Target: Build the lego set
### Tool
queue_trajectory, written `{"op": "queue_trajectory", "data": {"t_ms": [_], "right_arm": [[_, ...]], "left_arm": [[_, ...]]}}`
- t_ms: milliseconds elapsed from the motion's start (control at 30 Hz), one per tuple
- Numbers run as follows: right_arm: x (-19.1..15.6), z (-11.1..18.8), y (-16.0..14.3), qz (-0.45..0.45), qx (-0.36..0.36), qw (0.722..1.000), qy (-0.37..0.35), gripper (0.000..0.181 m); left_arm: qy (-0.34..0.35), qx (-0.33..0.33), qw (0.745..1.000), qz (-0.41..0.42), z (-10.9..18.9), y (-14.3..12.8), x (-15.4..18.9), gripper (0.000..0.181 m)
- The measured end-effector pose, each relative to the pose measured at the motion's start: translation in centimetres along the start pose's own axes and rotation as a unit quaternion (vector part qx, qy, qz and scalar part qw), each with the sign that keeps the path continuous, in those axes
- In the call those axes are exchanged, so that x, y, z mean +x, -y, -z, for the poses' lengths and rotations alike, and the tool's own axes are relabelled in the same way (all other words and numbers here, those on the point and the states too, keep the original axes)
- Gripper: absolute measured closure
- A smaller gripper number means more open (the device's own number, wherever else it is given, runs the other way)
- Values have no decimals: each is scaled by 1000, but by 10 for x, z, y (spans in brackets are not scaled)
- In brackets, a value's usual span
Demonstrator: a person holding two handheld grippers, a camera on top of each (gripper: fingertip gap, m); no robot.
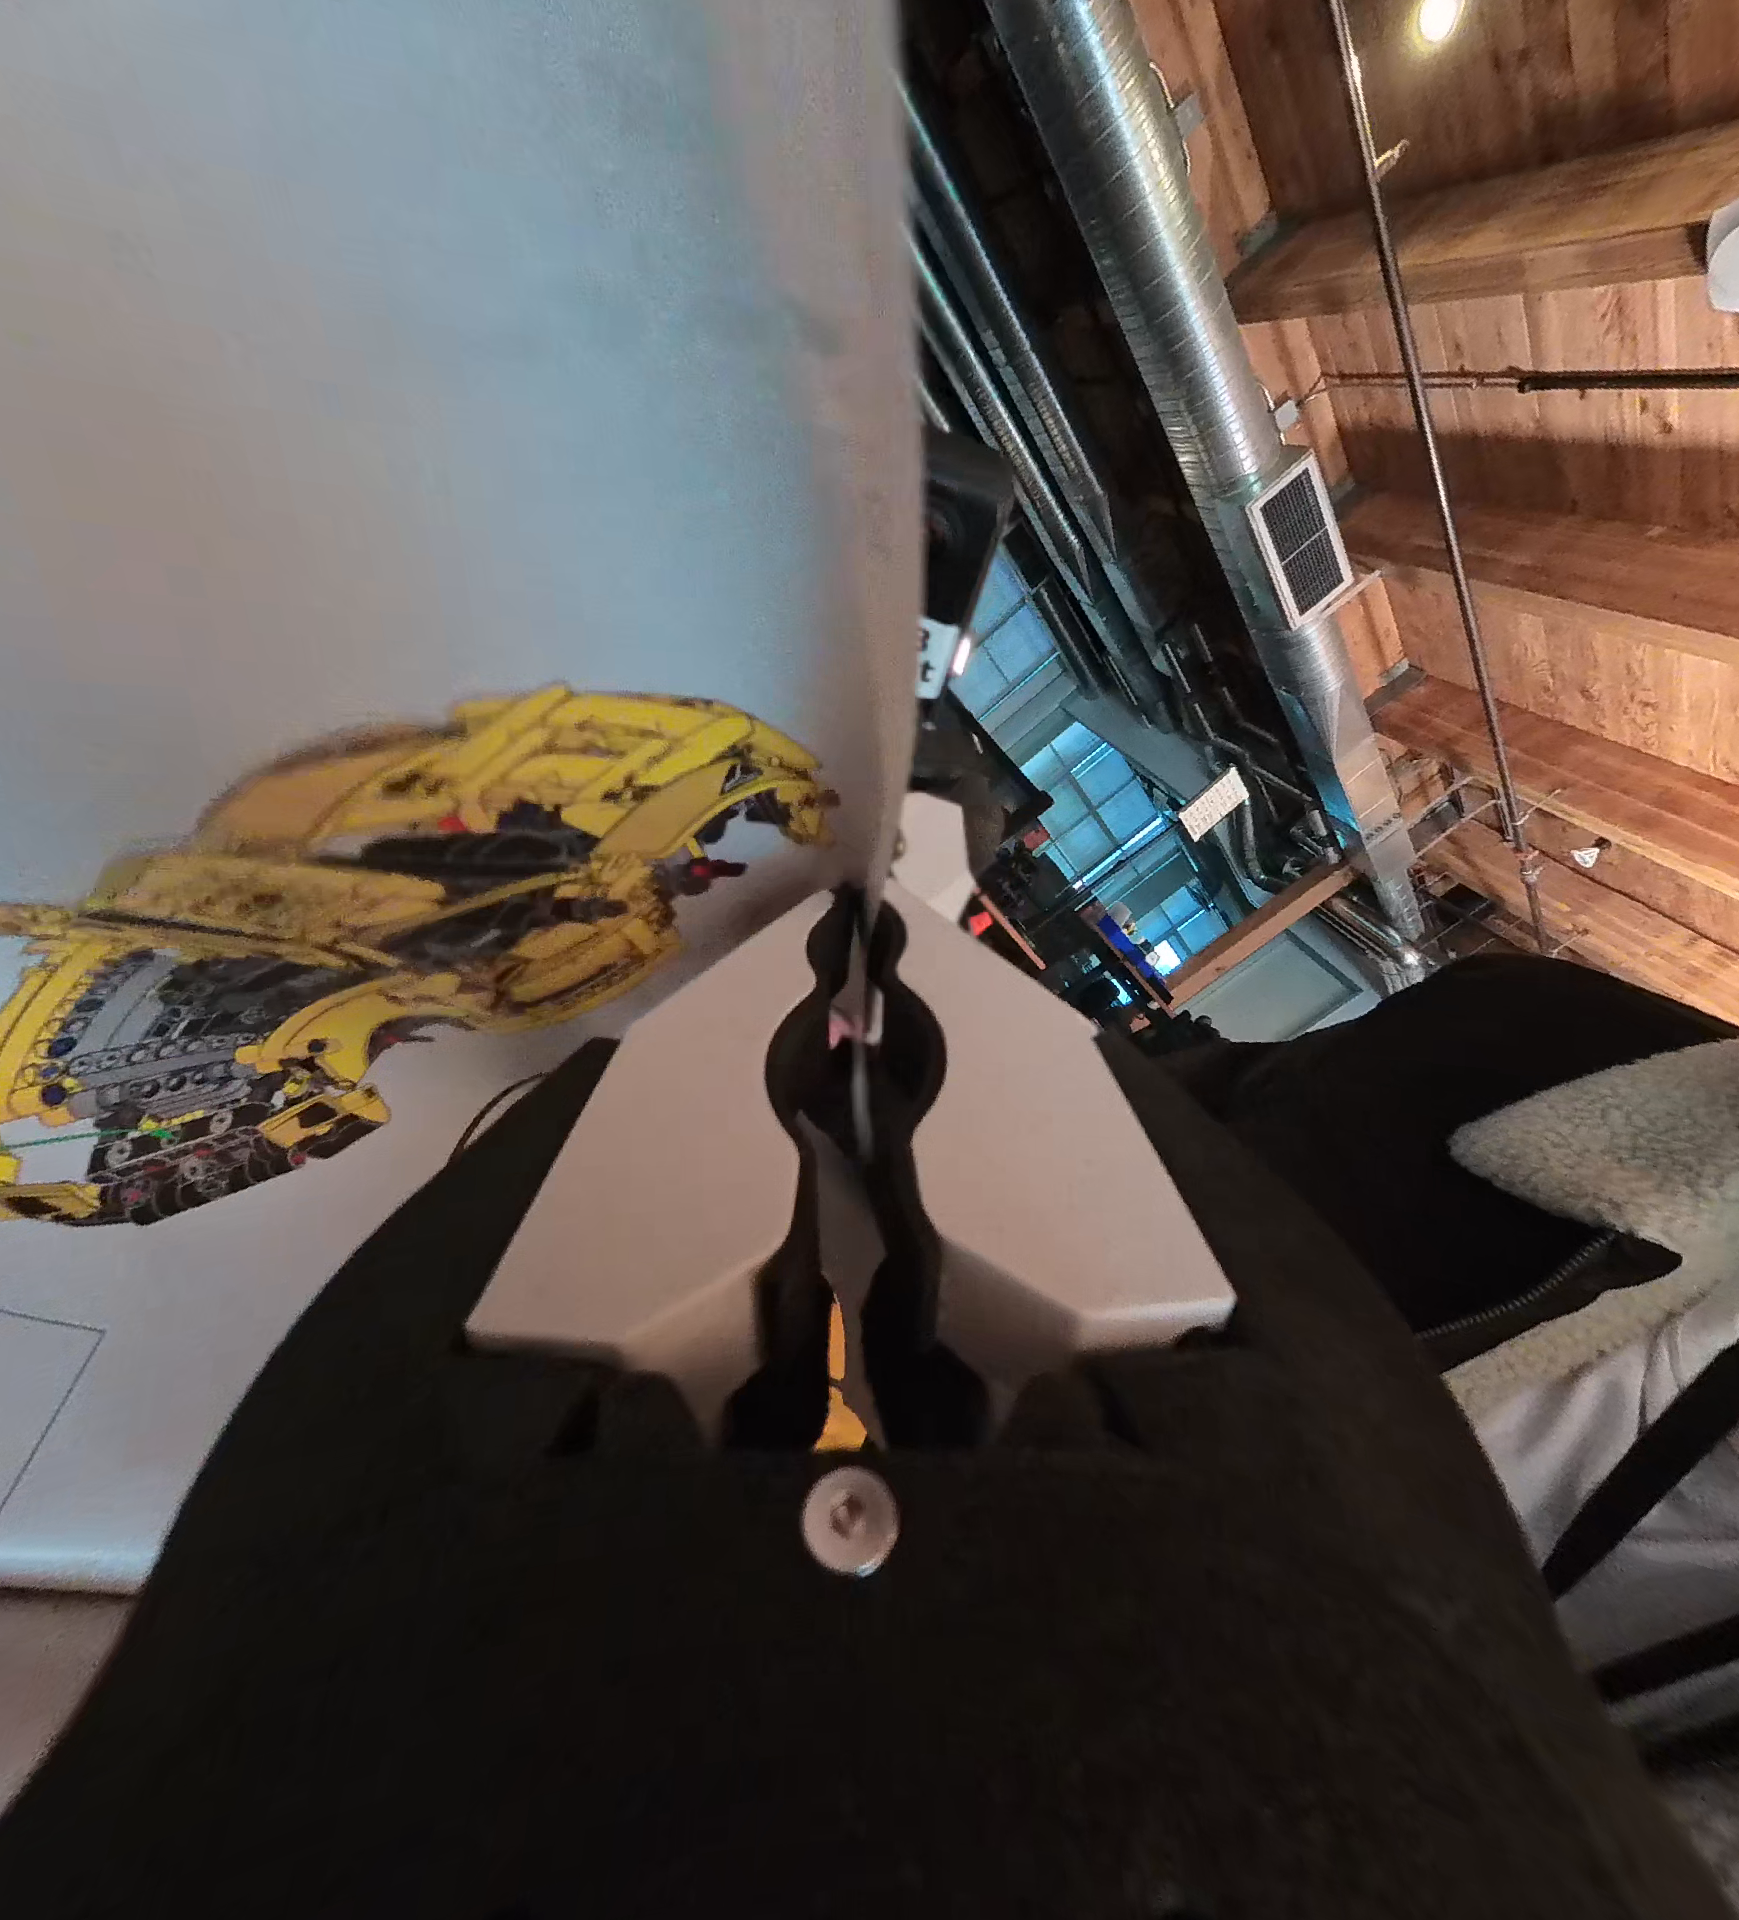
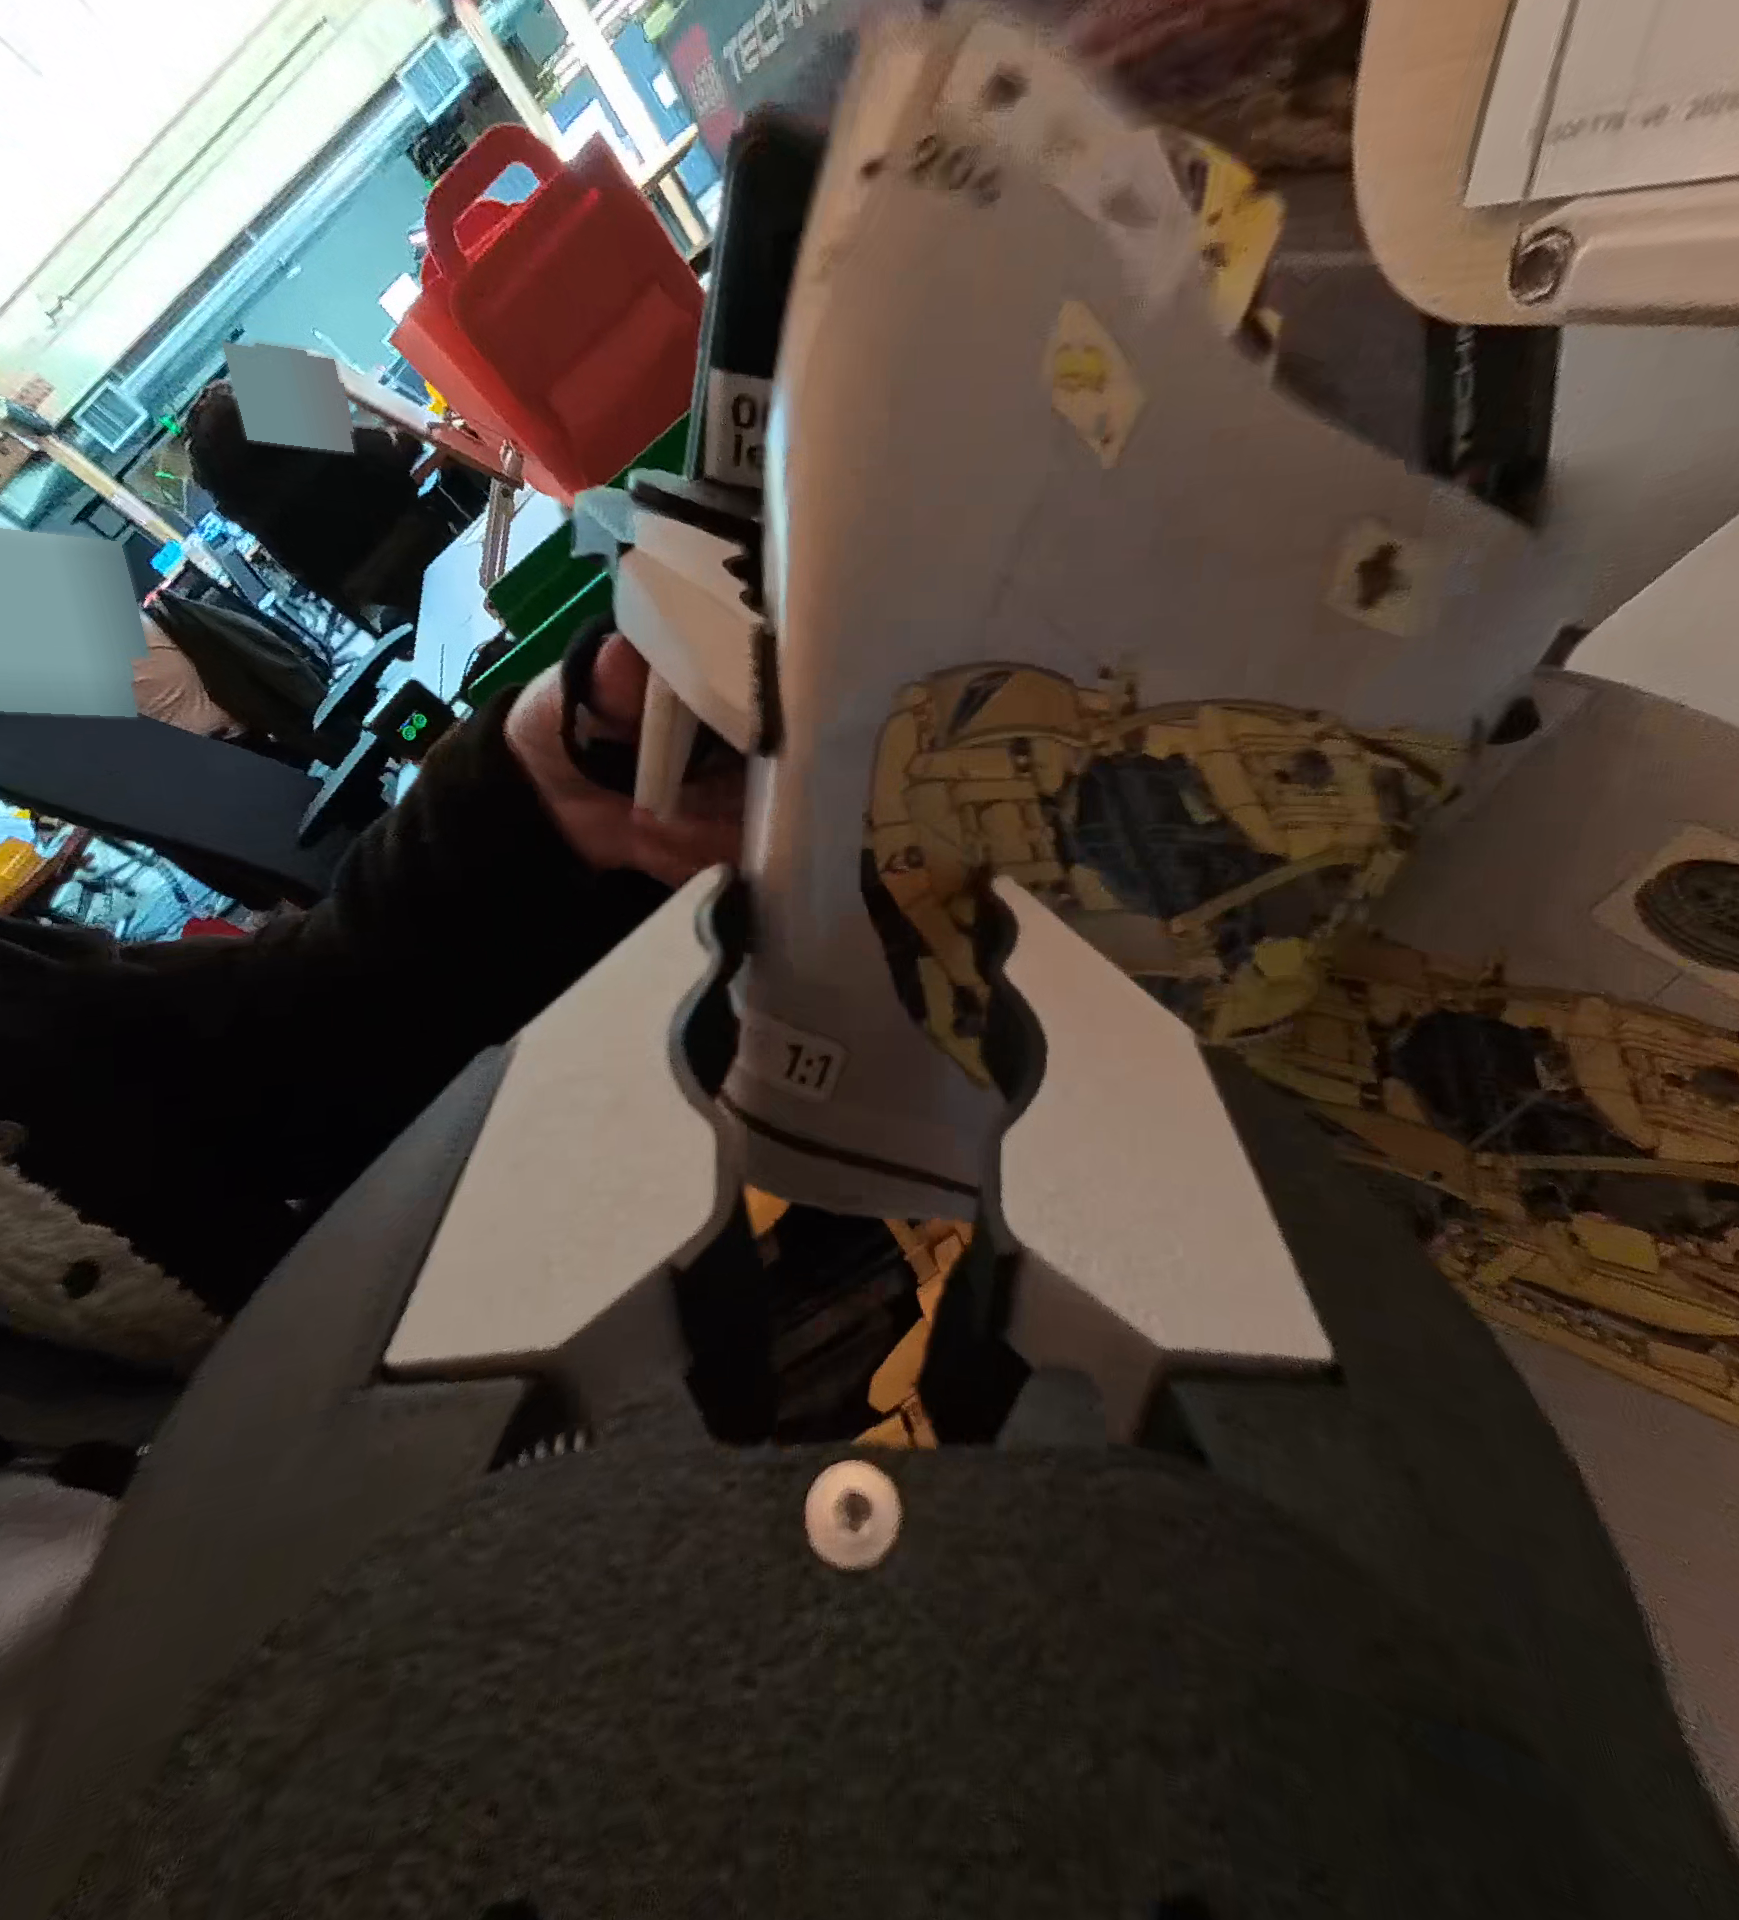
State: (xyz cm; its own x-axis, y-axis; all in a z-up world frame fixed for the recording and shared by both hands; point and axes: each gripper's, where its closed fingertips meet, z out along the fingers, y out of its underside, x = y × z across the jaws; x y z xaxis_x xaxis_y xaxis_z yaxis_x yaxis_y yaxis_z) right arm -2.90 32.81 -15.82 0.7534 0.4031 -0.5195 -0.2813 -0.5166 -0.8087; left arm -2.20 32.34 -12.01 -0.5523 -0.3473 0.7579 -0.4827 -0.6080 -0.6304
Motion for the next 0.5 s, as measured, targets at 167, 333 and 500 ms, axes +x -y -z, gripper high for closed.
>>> {"op": "queue_trajectory", "data": {"t_ms": [167, 333, 500], "right_arm": [[10, 12, 8, -24, 32, 999, -4, 153], [12, 23, 19, -58, 77, 995, 24, 152], [26, 44, 27, -79, 112, 990, 10, 155]], "left_arm": [[12, -5, 1000, -8, -1, -1, -2, 177], [9, -2, 1000, -5, 1, 0, -2, 177], [41, -28, 999, -4, 13, -4, -10, 181]]}}
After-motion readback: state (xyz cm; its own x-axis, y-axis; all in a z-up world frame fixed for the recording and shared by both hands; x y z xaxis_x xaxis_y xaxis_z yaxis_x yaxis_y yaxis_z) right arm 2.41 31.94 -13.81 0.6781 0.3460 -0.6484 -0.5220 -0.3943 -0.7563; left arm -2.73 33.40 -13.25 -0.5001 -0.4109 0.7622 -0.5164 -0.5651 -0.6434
